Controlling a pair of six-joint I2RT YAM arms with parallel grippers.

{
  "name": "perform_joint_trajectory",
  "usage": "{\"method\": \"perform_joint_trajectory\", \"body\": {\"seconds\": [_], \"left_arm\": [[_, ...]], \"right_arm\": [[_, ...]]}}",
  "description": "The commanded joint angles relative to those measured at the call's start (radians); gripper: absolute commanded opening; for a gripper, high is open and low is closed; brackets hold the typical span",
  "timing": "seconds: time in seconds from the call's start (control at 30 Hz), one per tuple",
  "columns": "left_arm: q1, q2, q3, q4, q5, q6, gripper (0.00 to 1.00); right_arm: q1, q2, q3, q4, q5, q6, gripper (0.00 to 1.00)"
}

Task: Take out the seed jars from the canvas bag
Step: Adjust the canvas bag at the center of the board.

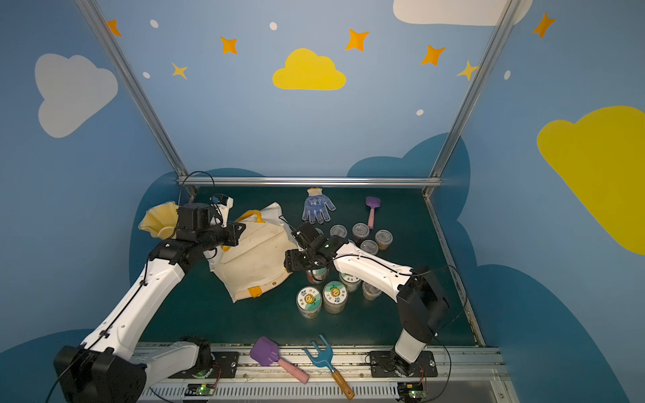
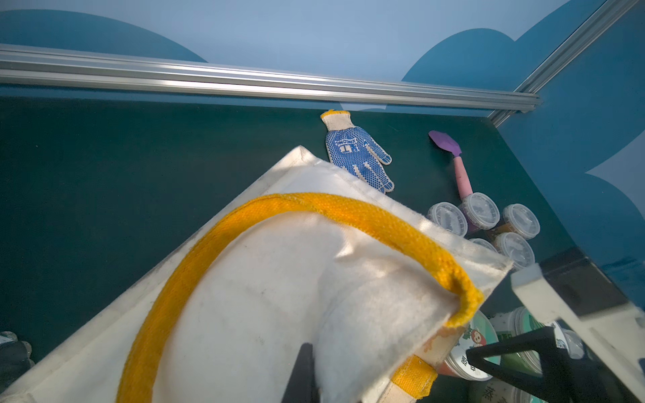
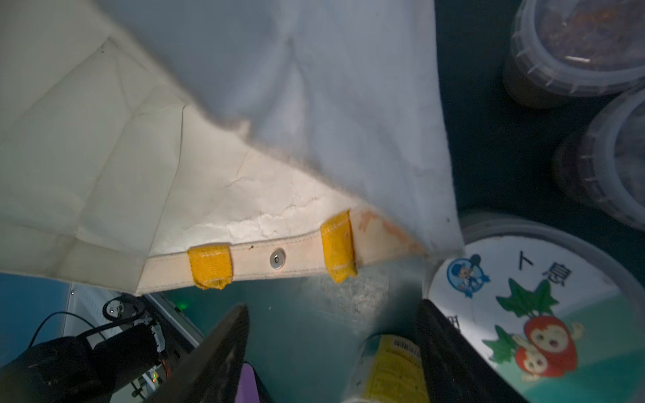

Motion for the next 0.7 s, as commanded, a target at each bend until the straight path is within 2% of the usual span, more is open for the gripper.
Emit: {"method": "perform_joint_trajectory", "body": {"seconds": [0.0,0.3,0.37,0.53,0.6,0.67], "left_arm": [[0.006,-0.012,-0.005,0.015,0.013,-0.007,0.09],[0.007,-0.011,-0.004,0.014,0.015,-0.006,0.09],[0.007,-0.011,-0.004,0.014,0.015,-0.007,0.09],[0.007,-0.005,-0.002,0.015,0.017,-0.011,0.09],[0.008,-0.005,-0.003,0.014,0.019,-0.010,0.09],[0.008,-0.005,-0.002,0.010,0.016,-0.008,0.09]], "right_arm": [[0.005,0.030,0.010,0.068,0.057,0.021,0.72],[0.007,0.093,-0.005,0.114,0.071,0.050,0.71],[0.007,0.116,0.001,0.133,0.068,0.056,0.67],[0.013,0.171,0.006,0.210,0.064,0.063,0.32],[0.016,0.152,-0.023,0.251,0.059,0.083,0.17],[0.022,0.111,-0.051,0.285,0.073,0.082,0.08]]}}
